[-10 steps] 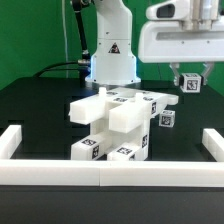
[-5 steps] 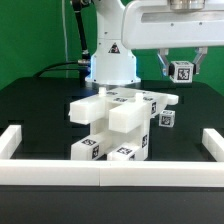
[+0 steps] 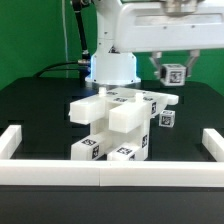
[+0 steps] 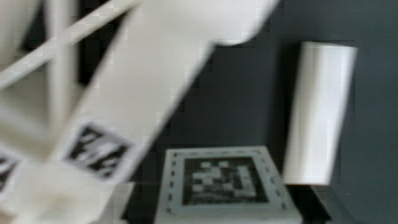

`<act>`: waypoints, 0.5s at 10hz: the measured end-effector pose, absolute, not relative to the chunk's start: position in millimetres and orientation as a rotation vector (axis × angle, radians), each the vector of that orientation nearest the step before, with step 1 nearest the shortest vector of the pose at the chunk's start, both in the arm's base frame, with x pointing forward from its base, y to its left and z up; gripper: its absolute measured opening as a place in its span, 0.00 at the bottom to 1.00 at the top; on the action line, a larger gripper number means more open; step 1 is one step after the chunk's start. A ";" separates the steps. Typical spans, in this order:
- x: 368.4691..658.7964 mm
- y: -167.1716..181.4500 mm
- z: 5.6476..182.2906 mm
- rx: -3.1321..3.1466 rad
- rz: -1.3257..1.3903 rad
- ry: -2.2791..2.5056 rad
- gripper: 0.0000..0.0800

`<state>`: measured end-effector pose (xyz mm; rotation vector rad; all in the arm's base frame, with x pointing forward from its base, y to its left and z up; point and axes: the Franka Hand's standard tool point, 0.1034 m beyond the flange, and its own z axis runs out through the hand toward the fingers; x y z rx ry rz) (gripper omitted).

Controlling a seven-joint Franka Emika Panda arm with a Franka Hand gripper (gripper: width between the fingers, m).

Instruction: Assemble chair

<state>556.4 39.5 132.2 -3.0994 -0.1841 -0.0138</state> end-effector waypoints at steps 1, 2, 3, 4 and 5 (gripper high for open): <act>562.9 29.9 135.3 -3.097 -0.002 -0.189 0.35; 568.6 23.5 138.4 -3.099 -0.004 -0.185 0.35; 569.7 24.9 139.5 -3.100 -0.008 -0.185 0.35; 569.2 24.9 138.4 -3.101 -0.007 -0.186 0.35; 569.2 24.4 138.3 -3.101 -0.007 -0.184 0.35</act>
Offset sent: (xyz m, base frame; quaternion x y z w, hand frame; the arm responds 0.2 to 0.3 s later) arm 0.0000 0.0000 0.0000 0.0000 0.0000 0.0000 1.0000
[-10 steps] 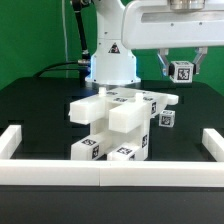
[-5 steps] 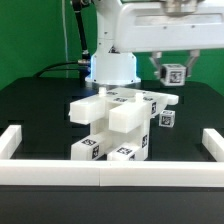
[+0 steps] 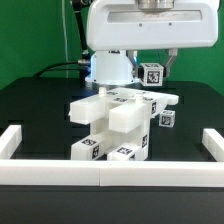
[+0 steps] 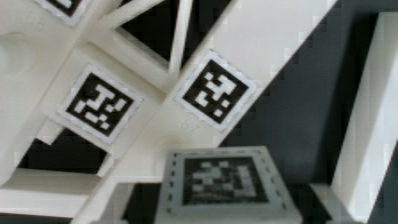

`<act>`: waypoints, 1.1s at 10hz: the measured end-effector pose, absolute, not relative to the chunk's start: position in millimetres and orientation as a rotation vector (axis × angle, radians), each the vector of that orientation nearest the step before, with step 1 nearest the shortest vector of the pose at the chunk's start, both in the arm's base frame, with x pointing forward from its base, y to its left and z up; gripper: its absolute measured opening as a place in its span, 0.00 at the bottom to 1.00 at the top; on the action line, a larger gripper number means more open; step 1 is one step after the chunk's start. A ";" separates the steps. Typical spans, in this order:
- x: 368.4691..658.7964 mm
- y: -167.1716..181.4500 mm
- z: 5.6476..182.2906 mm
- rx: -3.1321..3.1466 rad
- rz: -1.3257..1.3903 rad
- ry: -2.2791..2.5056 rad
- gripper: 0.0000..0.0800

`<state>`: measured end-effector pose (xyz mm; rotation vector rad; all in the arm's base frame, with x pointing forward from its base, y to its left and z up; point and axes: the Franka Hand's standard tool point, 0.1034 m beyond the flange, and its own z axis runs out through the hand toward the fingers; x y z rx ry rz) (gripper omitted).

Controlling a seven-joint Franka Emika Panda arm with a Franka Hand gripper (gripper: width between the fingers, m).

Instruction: Assemble chair

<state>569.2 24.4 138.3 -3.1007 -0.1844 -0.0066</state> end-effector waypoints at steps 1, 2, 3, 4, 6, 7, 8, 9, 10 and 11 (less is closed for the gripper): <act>569.1 24.3 138.2 -3.101 -0.006 -0.184 0.35; 569.7 21.2 136.7 -3.100 -0.010 -0.227 0.35; 570.5 12.7 132.4 -3.103 -0.007 -0.254 0.35; 572.4 7.6 130.1 -3.106 -0.004 -0.249 0.35; 572.2 -1.1 126.6 -3.108 0.003 -0.254 0.35; 571.5 -1.4 125.2 -3.110 0.008 -0.240 0.35; 570.9 0.2 124.7 -3.111 0.010 -0.226 0.35; 570.8 -0.6 124.7 -3.111 0.010 -0.224 0.35; 570.8 -0.7 124.6 -3.111 0.010 -0.224 0.35; 570.1 0.3 124.0 -3.111 0.012 -0.219 0.35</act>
Offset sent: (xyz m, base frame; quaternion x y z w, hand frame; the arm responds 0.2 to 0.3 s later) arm 0.0171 -0.0102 -0.0075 0.0216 0.0100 -0.0409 0.9989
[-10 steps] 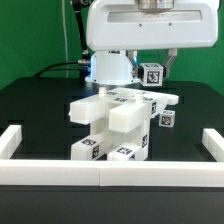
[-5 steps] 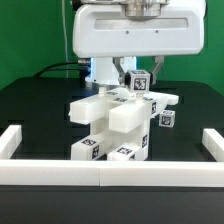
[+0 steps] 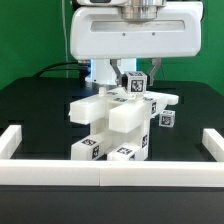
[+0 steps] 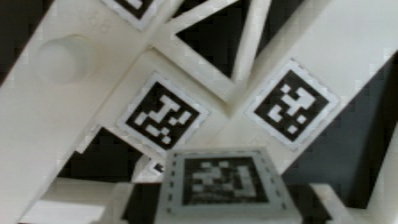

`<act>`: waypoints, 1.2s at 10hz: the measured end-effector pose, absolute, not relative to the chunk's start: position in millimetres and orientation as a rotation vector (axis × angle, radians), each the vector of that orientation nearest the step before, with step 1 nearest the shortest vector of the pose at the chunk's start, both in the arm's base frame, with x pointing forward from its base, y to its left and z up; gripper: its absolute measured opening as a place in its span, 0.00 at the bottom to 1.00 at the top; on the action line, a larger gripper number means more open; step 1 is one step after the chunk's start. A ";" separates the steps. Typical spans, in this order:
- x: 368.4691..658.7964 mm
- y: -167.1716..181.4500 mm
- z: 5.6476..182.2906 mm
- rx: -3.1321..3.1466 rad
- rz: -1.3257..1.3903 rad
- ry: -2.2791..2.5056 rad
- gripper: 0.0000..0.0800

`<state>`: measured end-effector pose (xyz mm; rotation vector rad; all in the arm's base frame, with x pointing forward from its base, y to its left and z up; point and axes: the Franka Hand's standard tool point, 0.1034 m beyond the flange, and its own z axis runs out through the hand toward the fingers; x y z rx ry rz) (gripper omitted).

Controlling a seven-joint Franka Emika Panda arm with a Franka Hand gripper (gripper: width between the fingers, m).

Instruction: Assemble chair

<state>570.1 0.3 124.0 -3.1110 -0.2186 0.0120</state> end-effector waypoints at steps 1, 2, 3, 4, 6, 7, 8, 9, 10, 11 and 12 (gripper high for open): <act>569.8 2.2 123.2 -3.112 0.009 -0.219 0.35; 570.5 2.3 123.0 -3.113 0.000 -0.220 0.35; 570.8 2.4 122.8 -3.114 -0.003 -0.221 0.35; 570.9 3.4 121.9 -3.114 -0.004 -0.223 0.35; 571.4 5.5 120.4 -3.114 -0.008 -0.229 0.35; 571.4 6.6 119.5 -3.115 -0.008 -0.229 0.35; 571.5 9.2 119.1 -3.114 -0.009 -0.226 0.35; 571.0 11.3 118.2 -3.114 -0.008 -0.222 0.35; 570.8 11.2 117.5 -3.115 -0.006 -0.222 0.35; 570.4 11.3 116.5 -3.115 -0.004 -0.222 0.35; 570.0 11.1 115.5 -3.116 -0.001 -0.222 0.35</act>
Offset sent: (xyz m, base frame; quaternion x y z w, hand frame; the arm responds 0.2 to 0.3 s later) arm 0.0025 0.0057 -0.0055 -0.0063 0.0117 -0.0106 0.9999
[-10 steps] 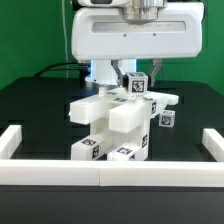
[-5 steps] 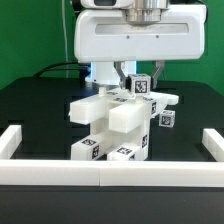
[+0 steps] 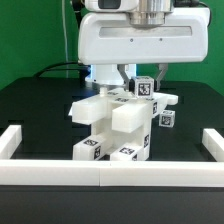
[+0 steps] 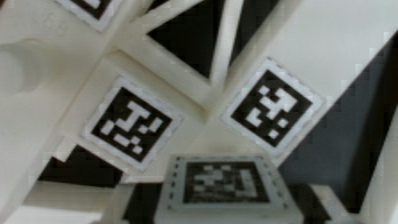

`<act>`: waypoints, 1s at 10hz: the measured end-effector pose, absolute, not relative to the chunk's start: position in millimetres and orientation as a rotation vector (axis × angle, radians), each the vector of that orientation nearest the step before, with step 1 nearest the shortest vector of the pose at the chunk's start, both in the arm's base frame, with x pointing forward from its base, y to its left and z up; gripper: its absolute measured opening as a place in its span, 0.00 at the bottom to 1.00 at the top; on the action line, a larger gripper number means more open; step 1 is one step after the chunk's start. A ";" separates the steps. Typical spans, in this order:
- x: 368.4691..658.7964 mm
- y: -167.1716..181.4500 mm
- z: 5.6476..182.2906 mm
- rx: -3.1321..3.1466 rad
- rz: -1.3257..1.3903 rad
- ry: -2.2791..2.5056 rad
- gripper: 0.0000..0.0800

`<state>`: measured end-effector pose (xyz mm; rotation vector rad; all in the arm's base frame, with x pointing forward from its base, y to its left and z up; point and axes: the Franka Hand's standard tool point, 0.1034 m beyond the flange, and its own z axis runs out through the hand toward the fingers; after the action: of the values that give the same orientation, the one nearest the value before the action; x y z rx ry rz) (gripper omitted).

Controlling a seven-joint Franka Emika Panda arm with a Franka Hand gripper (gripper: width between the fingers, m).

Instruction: Assemble chair

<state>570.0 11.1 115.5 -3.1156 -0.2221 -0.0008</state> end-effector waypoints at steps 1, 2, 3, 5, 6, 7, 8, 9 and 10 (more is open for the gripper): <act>570.1 10.8 114.4 -3.117 -0.001 -0.222 0.35; 570.8 10.6 113.8 -3.118 -0.006 -0.222 0.35; 572.1 10.1 113.4 -3.121 -0.015 -0.223 0.35; 572.3 10.1 112.7 -3.122 -0.016 -0.223 0.35; 572.3 10.1 112.6 -3.122 -0.016 -0.223 0.35; 572.3 10.0 112.6 -3.122 -0.016 -0.223 0.35; 572.3 10.0 112.6 -3.122 -0.016 -0.223 0.35; 572.3 10.0 112.6 -3.122 -0.016 -0.223 0.35; 572.3 10.0 112.6 -3.122 -0.016 -0.223 0.35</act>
Offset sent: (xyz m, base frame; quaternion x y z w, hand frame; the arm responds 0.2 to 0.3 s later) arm 0.0025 0.0014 -0.0079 -0.0031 0.0004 -0.0028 1.0000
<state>572.3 10.0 112.6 -3.1219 -0.2229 -0.0156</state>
